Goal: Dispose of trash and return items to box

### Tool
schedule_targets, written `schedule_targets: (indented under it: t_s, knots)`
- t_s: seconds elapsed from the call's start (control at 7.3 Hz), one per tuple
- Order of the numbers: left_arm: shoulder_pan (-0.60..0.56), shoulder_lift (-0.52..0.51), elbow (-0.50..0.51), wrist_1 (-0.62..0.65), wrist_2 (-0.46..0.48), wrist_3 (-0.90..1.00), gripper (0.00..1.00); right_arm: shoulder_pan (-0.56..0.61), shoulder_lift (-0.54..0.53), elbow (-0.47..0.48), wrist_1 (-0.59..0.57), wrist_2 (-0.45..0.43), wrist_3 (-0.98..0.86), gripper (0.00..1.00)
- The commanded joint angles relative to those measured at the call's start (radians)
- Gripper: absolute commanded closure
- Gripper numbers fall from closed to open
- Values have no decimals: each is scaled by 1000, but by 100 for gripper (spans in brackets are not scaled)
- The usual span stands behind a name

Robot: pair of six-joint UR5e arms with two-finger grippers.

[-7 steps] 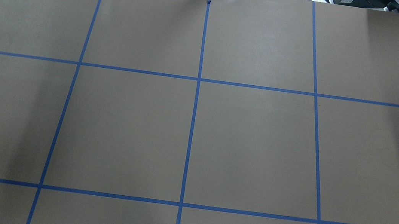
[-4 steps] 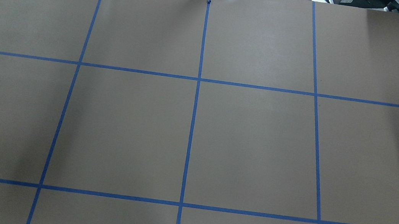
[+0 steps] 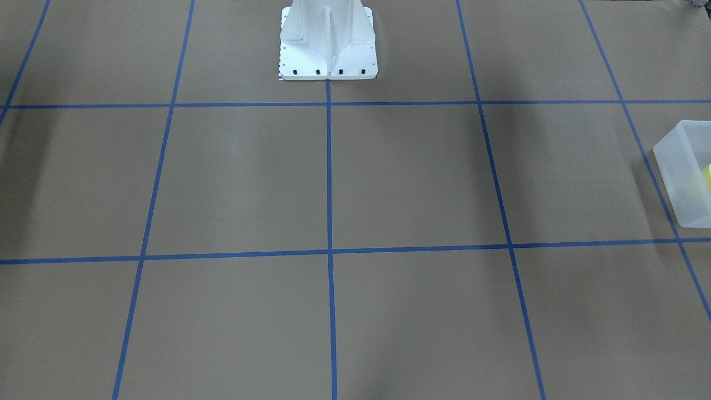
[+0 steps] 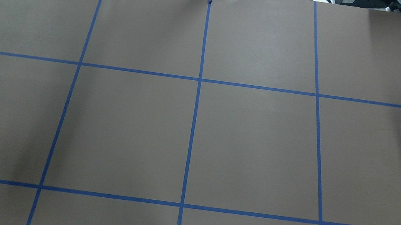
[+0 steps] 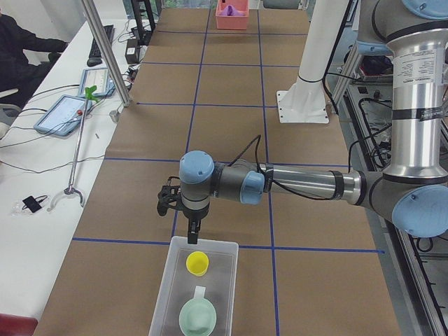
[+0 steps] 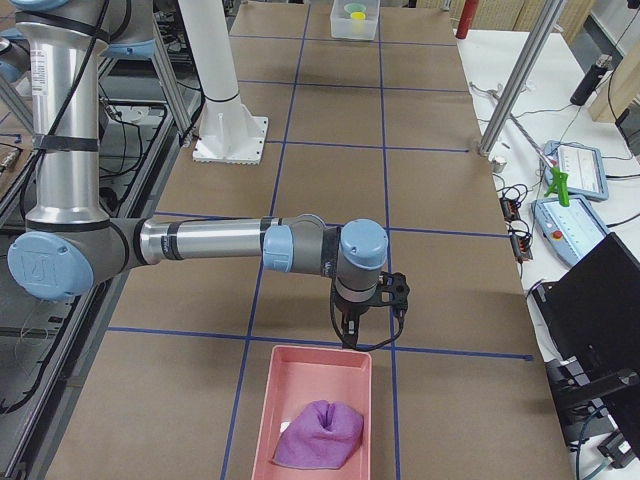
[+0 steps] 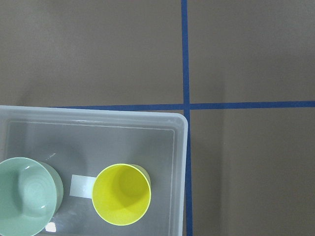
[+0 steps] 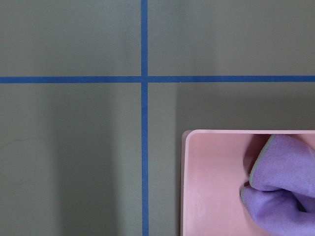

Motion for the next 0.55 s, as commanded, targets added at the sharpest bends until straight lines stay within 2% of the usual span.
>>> schedule_targets:
  t_s: [0.0,0.41]
  knots:
    - [0,1,1,0,1,-2,1,0,0,1,0,1,-1,0]
    - [0,1,15,0,1,0,1,0,-3,-1,2,1,-1,0]
